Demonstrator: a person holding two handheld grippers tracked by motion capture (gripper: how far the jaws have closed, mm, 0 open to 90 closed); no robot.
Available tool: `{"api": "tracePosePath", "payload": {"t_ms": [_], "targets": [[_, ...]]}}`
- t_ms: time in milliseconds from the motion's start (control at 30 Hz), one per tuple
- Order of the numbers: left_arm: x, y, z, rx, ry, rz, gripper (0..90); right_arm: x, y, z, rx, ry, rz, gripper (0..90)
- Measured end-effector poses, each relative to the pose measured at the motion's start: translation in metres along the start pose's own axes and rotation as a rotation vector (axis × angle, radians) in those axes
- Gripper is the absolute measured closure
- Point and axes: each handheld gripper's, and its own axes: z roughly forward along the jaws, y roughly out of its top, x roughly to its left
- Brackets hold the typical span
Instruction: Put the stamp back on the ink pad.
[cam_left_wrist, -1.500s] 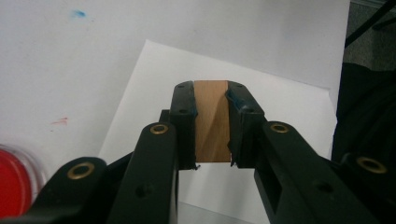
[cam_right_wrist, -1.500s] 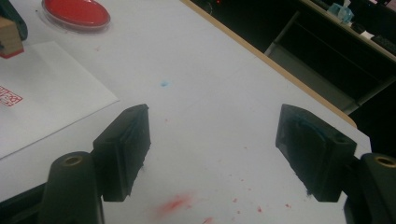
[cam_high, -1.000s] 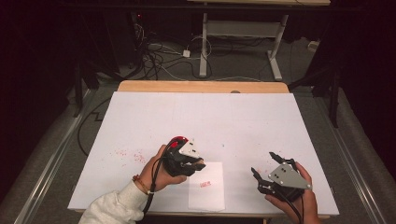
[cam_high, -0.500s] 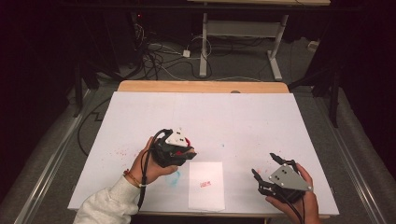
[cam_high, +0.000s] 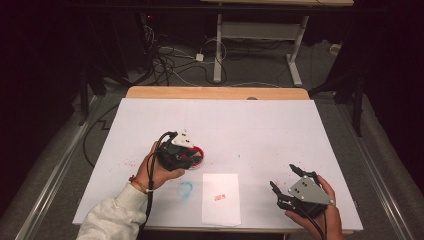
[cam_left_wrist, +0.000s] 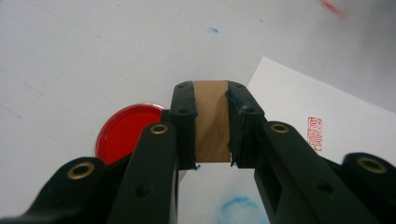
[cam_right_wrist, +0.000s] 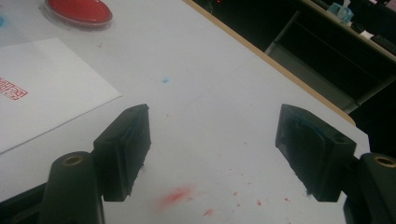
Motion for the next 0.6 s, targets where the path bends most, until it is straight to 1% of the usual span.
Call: {"api": "tracePosePath", "payload": {"t_ms": [200,533,600], "targets": [[0.011,-0.001,0.008,0.029,0.004,-0.021,73.2,0.001,0.0,0.001,0.001,0.001,-0.001,26.9],[0.028,-0.001,0.031,0.113,-0.015,-0.051,72.9,0.004,0.0,0.002,0.014,0.01,-0.013,26.9],[0.031,-0.002,0.034,0.129,-0.017,-0.069,72.8,0.003,-0.001,0.002,0.016,0.015,-0.008,27.0]]}}
